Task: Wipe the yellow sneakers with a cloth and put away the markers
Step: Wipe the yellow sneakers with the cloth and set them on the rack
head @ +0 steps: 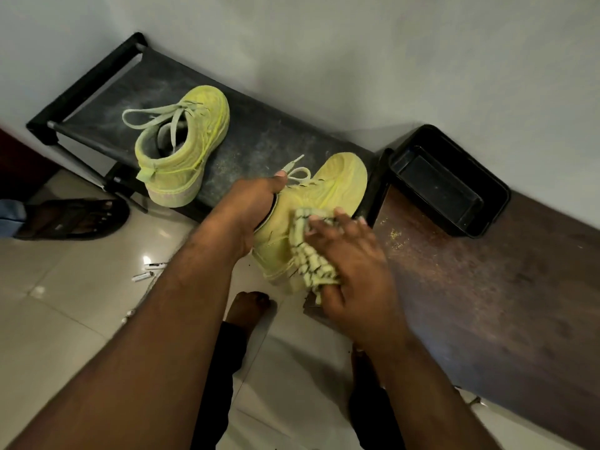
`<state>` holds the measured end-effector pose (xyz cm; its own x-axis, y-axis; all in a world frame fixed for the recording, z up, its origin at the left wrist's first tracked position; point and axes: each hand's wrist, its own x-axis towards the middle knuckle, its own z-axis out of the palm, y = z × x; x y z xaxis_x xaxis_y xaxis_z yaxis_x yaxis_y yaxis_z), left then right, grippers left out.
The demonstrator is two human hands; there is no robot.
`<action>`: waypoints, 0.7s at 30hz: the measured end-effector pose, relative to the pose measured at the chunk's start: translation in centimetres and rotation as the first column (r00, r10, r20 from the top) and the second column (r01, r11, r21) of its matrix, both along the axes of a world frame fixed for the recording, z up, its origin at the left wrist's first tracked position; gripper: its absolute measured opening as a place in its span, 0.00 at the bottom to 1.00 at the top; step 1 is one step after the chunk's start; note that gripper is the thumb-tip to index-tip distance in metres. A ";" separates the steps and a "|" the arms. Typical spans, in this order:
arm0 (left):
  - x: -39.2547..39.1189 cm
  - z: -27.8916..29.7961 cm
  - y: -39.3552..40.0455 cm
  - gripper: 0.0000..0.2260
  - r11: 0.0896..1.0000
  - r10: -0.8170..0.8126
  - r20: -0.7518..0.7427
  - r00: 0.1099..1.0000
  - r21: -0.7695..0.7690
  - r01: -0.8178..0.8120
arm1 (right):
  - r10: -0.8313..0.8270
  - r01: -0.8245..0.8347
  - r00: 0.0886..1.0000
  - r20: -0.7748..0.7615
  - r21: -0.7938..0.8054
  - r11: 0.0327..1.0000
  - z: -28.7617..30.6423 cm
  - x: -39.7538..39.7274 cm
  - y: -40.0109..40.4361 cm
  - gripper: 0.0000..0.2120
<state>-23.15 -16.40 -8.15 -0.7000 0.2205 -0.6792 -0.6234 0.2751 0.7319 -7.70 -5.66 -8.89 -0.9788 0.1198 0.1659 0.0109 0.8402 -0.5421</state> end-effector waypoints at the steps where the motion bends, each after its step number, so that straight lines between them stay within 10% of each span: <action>1: 0.0 0.1 -0.1 0.16 0.999 -0.033 -0.039 0.999 -0.031 0.031 | -0.117 0.117 0.993 0.022 -0.014 0.993 0.1 0.0 1.0 0.26; 3: 0.0 0.5 -0.3 0.16 0.993 -0.097 -0.082 0.992 -0.082 0.090 | -0.176 0.177 0.984 0.043 -0.037 0.983 0.2 0.1 1.5 0.26; 8: -0.4 1.3 -0.9 0.15 0.961 -0.239 -0.121 0.963 -0.175 0.216 | 0.312 -0.312 0.948 -0.063 0.010 0.950 -0.3 0.5 -2.1 0.20; 14: -0.6 1.1 -1.5 0.21 0.938 -0.304 -0.112 0.946 -0.206 0.277 | -0.164 0.177 0.978 -0.130 0.089 0.980 -0.7 0.1 1.5 0.19; 21: -0.7 1.4 -1.5 0.17 0.935 -0.336 -0.108 0.936 -0.155 0.318 | 0.252 -0.244 0.951 -0.177 0.067 0.968 -0.1 0.3 -0.8 0.10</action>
<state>-23.81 -17.91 -6.78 -0.6887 0.3659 -0.6259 -0.3842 0.5479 0.7431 -7.41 -6.42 -9.02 -0.9293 -0.1338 0.3442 -0.2962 0.8267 -0.4783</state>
